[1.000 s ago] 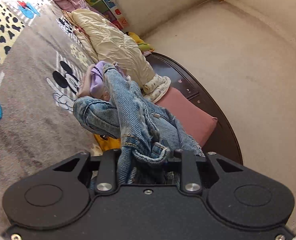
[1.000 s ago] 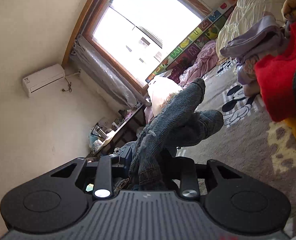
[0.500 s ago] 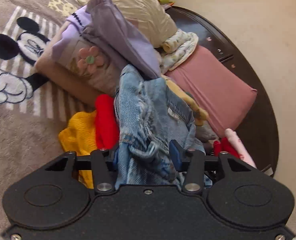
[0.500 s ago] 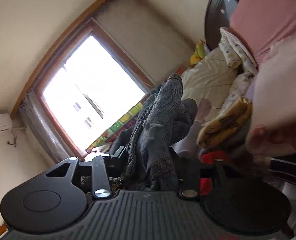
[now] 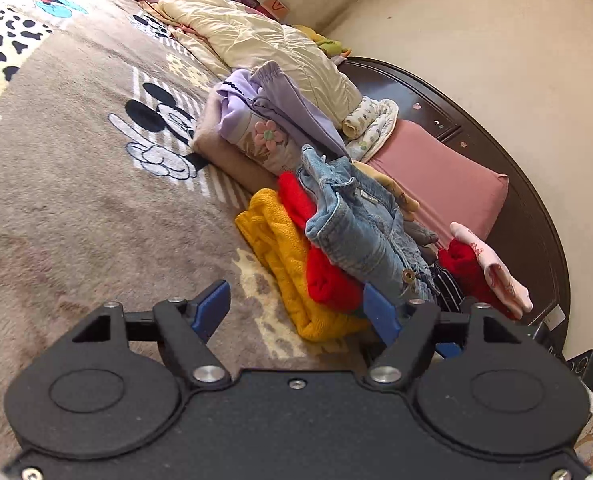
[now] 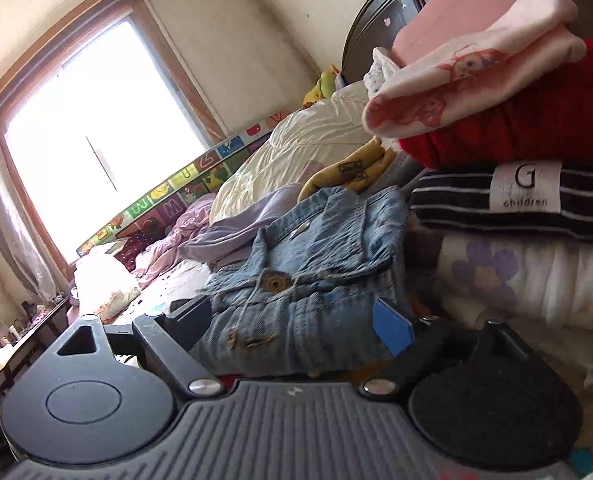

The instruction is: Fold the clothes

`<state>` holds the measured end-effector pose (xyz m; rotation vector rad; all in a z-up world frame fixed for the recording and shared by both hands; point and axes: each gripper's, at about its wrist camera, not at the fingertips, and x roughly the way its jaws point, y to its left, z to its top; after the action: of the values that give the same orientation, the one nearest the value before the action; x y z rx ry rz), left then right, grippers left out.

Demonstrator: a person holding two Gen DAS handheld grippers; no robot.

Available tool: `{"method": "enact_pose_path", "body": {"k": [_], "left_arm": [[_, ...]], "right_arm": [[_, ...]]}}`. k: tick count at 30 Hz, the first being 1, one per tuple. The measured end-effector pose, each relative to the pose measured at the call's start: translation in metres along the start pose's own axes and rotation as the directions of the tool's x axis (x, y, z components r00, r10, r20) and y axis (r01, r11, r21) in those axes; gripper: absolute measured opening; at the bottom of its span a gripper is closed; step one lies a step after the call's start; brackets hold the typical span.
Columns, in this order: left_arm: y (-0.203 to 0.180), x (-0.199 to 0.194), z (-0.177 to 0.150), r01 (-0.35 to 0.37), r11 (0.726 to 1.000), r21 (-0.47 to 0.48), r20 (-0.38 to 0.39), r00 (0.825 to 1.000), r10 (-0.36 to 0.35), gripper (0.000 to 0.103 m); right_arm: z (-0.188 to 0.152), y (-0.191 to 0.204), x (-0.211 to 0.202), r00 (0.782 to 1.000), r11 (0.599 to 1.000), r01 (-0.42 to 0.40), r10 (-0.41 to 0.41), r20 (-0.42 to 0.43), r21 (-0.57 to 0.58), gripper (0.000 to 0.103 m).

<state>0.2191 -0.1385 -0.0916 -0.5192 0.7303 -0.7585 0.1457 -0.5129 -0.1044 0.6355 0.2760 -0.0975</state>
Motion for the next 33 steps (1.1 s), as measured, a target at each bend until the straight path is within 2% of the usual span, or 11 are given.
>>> {"method": "enact_pose_path", "body": {"k": [2, 4, 6, 9, 11, 15, 18, 23, 27, 29, 33], "left_arm": [[0.0, -0.027, -0.011, -0.084, 0.995, 0.045, 0.007, 0.996, 0.083, 0.085], [0.002, -0.052, -0.021, -0.177, 0.981, 0.079, 0.02, 0.984, 0.176, 0.089], [0.006, -0.077, -0.031, -0.265, 0.959, 0.098, 0.036, 0.964, 0.263, 0.09], [0.021, -0.114, -0.046, -0.383, 0.922, 0.054, 0.06, 0.923, 0.38, 0.095], [0.029, -0.141, -0.056, -0.475, 0.88, 0.0, 0.082, 0.877, 0.473, 0.1], [0.029, -0.181, -0.066, -0.637, 0.769, -0.058, 0.096, 0.763, 0.64, 0.103], [0.023, -0.208, -0.072, -0.68, 0.733, -0.017, 0.098, 0.729, 0.678, 0.103], [0.013, -0.236, -0.086, -0.688, 0.725, -0.025, 0.136, 0.716, 0.685, 0.103], [-0.001, -0.249, -0.087, -0.653, 0.756, -0.028, 0.159, 0.744, 0.649, 0.103], [-0.01, -0.252, -0.086, -0.647, 0.762, -0.011, 0.166, 0.751, 0.64, 0.103], [-0.027, -0.257, -0.085, -0.686, 0.725, 0.052, 0.215, 0.717, 0.663, 0.103]], "right_arm": [[-0.017, 0.019, -0.003, 0.996, 0.998, -0.054, 0.055, -0.064, 0.01, 0.091], [-0.036, 0.04, -0.007, 0.987, 0.994, -0.108, 0.111, -0.119, 0.031, 0.091], [-0.057, 0.061, -0.014, 0.973, 0.987, -0.148, 0.156, -0.171, 0.06, 0.094], [-0.09, 0.093, -0.029, 0.942, 0.976, -0.208, 0.219, -0.256, 0.07, 0.1], [-0.109, 0.114, -0.034, 0.914, 0.966, -0.248, 0.257, -0.313, 0.069, 0.102], [-0.138, 0.155, -0.054, 0.866, 0.957, -0.291, 0.269, -0.422, 0.013, 0.102], [-0.152, 0.185, -0.074, 0.847, 0.953, -0.295, 0.228, -0.48, -0.068, 0.103], [-0.155, 0.223, -0.09, 0.845, 0.938, -0.277, 0.134, -0.518, -0.208, 0.103], [-0.154, 0.24, -0.1, 0.859, 0.925, -0.242, 0.064, -0.509, -0.293, 0.103], [-0.156, 0.249, -0.107, 0.867, 0.91, -0.217, 0.013, -0.498, -0.355, 0.103], [-0.161, 0.263, -0.119, 0.881, 0.878, -0.185, -0.052, -0.471, -0.443, 0.103]]}}
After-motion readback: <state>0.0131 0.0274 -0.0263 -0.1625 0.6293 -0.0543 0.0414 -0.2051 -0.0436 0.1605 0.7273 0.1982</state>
